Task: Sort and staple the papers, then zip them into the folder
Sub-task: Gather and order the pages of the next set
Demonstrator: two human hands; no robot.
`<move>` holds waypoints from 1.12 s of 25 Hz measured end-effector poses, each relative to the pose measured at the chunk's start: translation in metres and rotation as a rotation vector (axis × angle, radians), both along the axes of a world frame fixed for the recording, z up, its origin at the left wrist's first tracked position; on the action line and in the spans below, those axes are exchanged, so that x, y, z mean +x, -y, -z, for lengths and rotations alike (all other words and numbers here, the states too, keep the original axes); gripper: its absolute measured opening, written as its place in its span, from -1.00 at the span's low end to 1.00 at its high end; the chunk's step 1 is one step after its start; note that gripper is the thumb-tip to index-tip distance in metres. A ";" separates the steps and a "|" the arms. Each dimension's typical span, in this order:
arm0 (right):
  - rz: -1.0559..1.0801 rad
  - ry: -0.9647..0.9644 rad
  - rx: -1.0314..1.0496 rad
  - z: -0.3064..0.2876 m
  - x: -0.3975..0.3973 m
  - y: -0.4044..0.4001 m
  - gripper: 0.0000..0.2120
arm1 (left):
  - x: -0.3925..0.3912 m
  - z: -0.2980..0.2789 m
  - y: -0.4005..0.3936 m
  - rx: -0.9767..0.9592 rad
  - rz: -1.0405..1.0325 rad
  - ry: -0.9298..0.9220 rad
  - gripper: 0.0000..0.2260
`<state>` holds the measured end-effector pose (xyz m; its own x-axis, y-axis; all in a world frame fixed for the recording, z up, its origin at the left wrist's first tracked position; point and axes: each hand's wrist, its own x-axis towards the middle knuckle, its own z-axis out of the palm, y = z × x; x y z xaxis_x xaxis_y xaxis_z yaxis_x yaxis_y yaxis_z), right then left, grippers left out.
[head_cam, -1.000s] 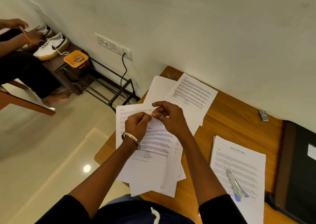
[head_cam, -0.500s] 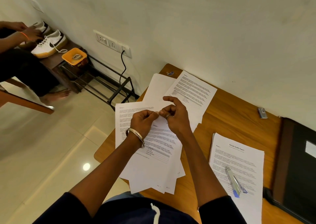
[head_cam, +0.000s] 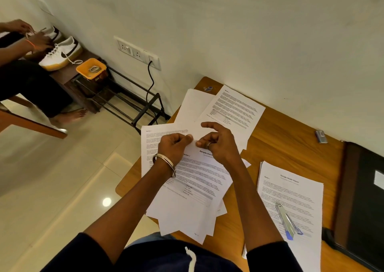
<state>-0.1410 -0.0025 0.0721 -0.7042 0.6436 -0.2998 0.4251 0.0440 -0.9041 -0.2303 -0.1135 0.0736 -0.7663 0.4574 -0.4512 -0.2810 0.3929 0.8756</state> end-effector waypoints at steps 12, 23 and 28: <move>-0.103 0.083 -0.057 0.011 0.015 -0.014 -0.50 | -0.013 -0.004 0.002 0.038 -0.243 0.264 -0.91; -0.100 0.106 -0.178 -0.001 0.032 -0.034 -0.64 | -0.028 0.005 0.010 -0.013 -0.352 0.262 -0.77; -0.002 0.074 -0.210 -0.002 0.047 -0.036 -0.68 | -0.029 0.007 0.014 -0.025 -0.383 0.271 -0.65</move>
